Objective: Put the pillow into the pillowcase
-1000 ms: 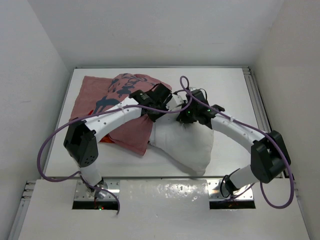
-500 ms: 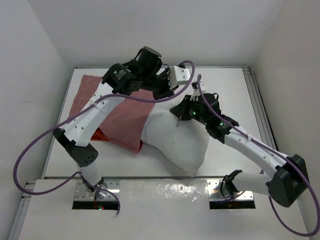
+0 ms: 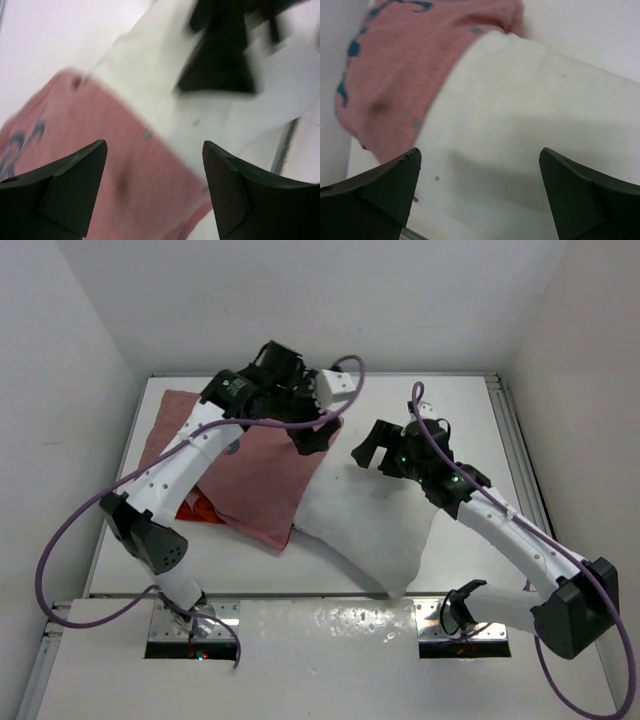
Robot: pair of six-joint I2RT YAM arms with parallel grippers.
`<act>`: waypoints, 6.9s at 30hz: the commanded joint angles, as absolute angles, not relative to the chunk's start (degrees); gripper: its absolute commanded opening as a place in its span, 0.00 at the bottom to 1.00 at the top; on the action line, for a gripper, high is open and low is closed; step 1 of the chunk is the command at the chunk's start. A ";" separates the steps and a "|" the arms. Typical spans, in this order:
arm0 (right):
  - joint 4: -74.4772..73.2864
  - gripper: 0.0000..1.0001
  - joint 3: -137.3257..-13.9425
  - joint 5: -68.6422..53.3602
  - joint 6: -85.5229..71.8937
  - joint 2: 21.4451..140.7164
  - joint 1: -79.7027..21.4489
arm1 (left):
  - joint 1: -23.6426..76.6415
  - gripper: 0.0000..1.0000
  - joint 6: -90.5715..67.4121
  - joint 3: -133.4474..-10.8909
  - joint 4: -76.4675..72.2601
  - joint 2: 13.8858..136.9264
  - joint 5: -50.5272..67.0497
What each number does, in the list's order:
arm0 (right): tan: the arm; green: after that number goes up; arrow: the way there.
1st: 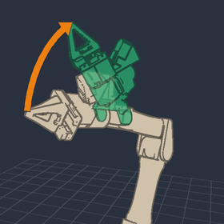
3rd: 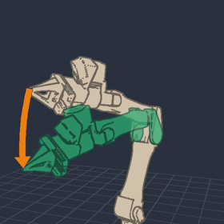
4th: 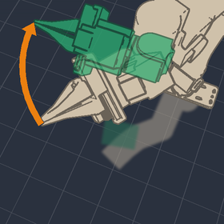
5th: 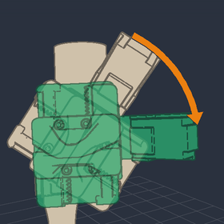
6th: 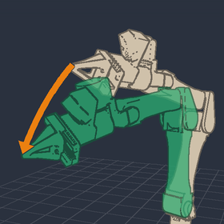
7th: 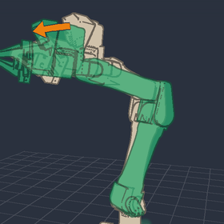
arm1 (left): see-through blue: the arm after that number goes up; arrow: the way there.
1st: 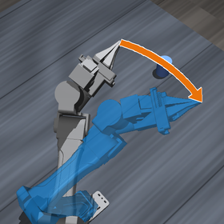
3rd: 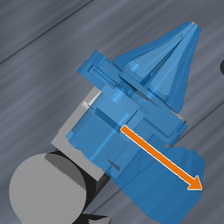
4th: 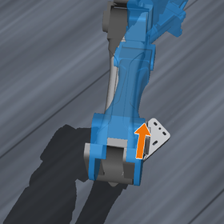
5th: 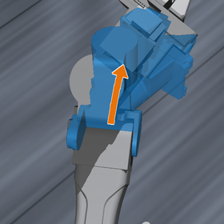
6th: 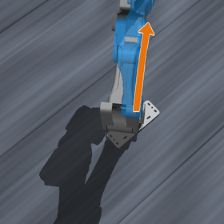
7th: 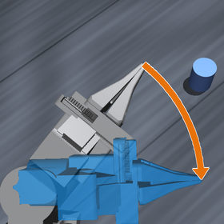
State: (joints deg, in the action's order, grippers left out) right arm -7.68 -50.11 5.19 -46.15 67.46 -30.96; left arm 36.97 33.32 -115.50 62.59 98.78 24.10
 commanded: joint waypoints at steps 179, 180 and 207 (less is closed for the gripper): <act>-7.91 0.10 -53.44 -11.42 -39.11 77.43 -33.66 | 33.83 0.12 44.99 -88.87 22.47 92.38 7.64; -8.26 0.21 -53.52 -11.51 -39.11 77.61 -33.75 | 34.10 0.19 46.91 -87.64 23.80 91.68 8.52; -12.40 0.97 -50.36 -11.25 -36.56 72.42 -27.60 | 36.56 0.69 45.20 -78.33 45.72 85.17 15.94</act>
